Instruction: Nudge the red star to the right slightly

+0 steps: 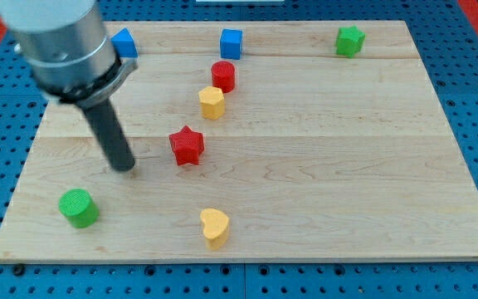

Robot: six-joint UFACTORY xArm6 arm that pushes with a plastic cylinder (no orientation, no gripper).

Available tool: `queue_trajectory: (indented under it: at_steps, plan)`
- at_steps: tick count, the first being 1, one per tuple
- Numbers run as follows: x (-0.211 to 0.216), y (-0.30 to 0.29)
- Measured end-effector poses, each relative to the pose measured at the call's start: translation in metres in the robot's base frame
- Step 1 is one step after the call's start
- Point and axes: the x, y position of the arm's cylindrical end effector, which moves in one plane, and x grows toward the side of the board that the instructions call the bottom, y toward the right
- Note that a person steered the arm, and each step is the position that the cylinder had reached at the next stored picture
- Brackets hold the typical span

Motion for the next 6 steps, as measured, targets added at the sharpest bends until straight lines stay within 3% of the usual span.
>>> queue_trajectory:
  at_steps: [1, 2, 3, 6]
  plan:
    - [-0.024, 0.020]
    - [0.006, 0.010]
    - [0.019, 0.037]
    - [0.001, 0.103]
